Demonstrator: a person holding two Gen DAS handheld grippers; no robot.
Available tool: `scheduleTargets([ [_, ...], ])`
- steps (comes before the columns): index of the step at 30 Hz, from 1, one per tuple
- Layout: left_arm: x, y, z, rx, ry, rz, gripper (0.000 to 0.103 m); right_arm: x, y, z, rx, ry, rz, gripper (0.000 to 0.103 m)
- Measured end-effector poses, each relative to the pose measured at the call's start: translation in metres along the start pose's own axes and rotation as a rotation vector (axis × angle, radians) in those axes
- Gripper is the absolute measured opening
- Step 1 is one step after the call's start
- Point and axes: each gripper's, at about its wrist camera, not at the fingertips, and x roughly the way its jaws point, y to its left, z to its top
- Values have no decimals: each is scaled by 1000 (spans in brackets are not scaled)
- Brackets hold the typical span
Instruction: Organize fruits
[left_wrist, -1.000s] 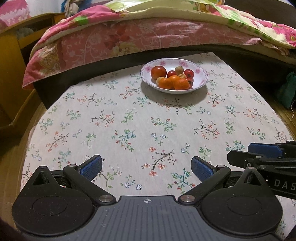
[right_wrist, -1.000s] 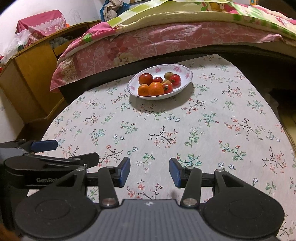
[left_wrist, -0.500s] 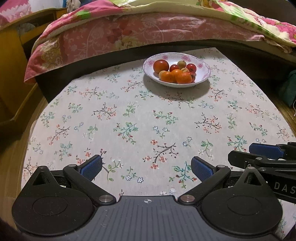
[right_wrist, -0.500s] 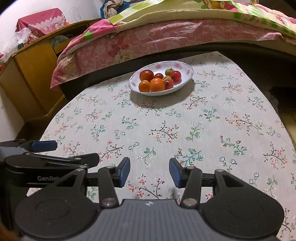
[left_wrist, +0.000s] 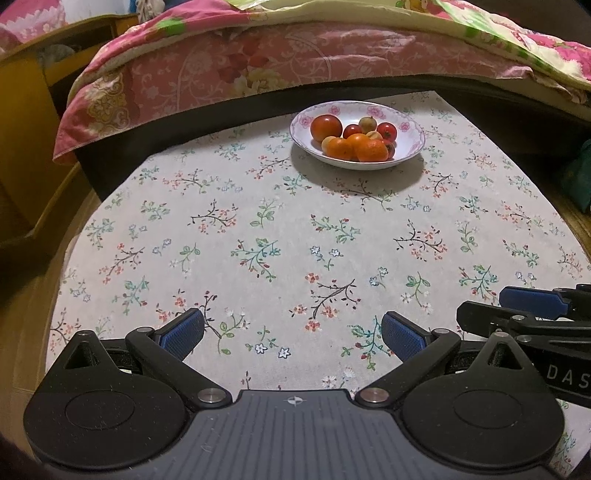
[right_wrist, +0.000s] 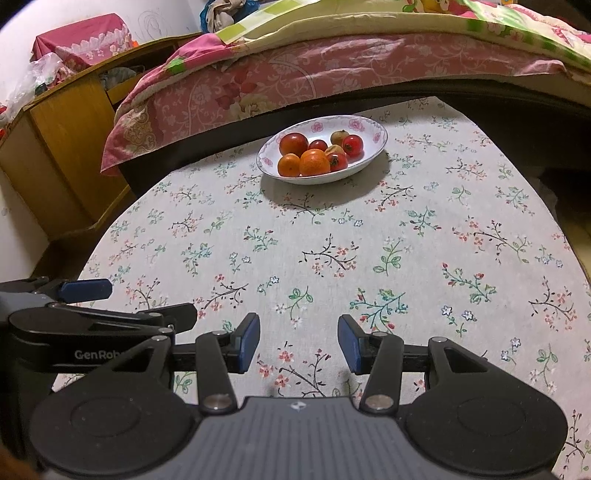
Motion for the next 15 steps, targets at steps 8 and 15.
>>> scheduleTargets([
  [8, 1, 0, -1, -5, 9, -2, 103, 1, 0, 0, 1, 7, 0, 44],
  [15, 3, 0, -1, -12, 24, -8, 103, 1, 0, -1, 1, 9, 1, 44],
])
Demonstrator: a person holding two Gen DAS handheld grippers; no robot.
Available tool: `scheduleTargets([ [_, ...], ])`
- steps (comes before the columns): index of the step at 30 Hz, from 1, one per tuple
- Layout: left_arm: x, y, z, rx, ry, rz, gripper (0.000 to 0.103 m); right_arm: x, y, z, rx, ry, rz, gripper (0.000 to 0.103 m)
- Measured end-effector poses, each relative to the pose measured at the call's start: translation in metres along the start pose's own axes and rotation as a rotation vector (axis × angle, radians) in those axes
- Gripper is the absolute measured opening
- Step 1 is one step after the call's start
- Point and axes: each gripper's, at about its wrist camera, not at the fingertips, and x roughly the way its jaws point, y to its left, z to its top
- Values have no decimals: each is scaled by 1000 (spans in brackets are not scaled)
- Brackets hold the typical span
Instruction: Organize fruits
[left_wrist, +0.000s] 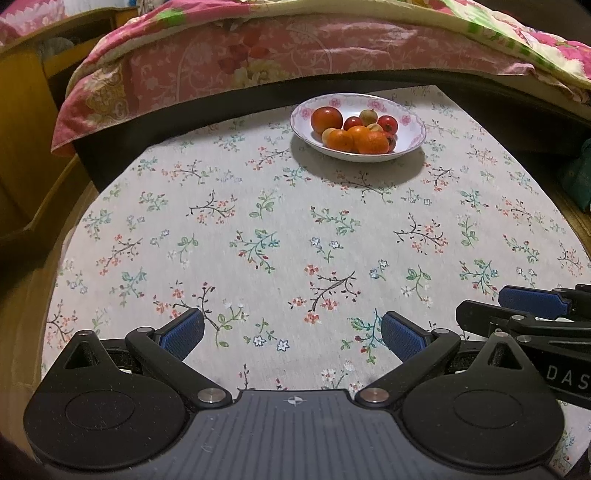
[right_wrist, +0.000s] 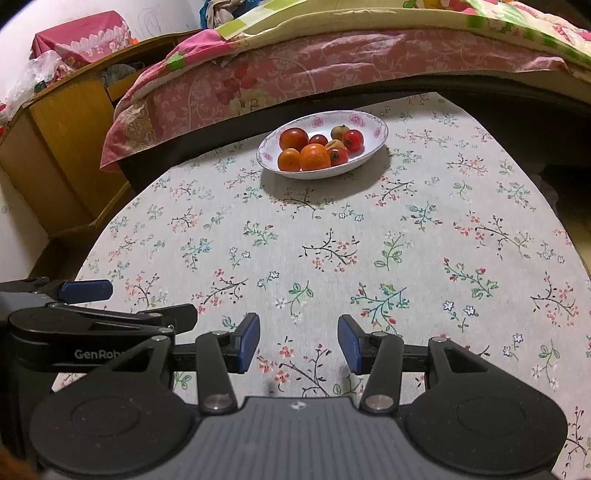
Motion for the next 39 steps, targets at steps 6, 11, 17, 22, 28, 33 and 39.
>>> scheduleTargets([
  [6, 1, 0, -1, -3, 12, 4, 103, 1, 0, -2, -1, 5, -3, 44],
  [11, 0, -1, -1, 0, 9, 9, 103, 1, 0, -2, -1, 6, -3, 44],
  [17, 1, 0, -2, -1, 11, 9, 103, 2, -1, -2, -1, 7, -3, 44],
  [22, 1, 1, -2, -1, 13, 9, 103, 3, 0, -3, -2, 10, -4, 44],
  [28, 1, 0, -2, 0, 13, 10, 103, 3, 0, -3, 0, 12, -3, 44],
  [33, 1, 0, -3, 1, 11, 12, 103, 3, 0, -4, 0, 14, -3, 44],
  [39, 1, 0, -4, 2, 11, 12, 103, 4, 0, -3, 0, 14, -4, 44],
])
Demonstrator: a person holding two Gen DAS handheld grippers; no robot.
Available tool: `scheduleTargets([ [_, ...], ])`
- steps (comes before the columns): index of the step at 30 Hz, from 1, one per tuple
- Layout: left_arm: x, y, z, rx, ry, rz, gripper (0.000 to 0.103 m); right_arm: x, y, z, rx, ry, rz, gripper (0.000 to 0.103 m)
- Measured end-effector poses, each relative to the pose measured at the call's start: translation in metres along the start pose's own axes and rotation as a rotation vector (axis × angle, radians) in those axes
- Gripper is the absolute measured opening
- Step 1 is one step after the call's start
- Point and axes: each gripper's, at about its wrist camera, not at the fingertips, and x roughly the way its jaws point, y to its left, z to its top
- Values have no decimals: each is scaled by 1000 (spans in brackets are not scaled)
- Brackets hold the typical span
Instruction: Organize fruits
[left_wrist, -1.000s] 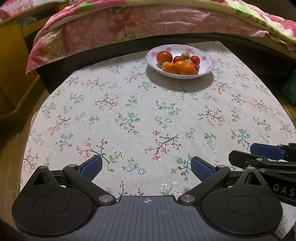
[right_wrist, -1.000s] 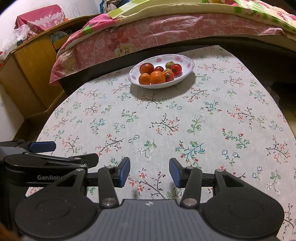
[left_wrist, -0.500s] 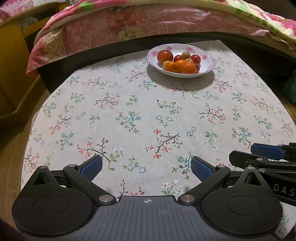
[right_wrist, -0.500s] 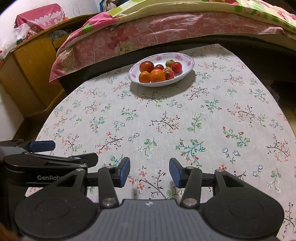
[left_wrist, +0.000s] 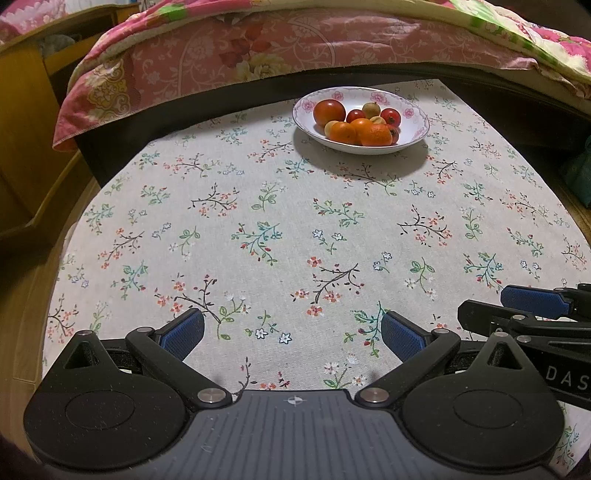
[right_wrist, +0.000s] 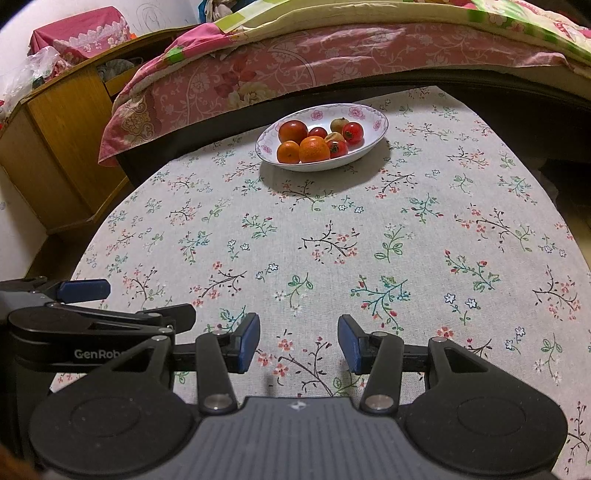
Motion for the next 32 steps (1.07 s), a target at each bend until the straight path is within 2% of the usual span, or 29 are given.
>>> scheduleTargets([
  [32, 1, 0, 1, -1, -3, 7, 103, 0, 0, -1, -1, -1, 2, 44],
])
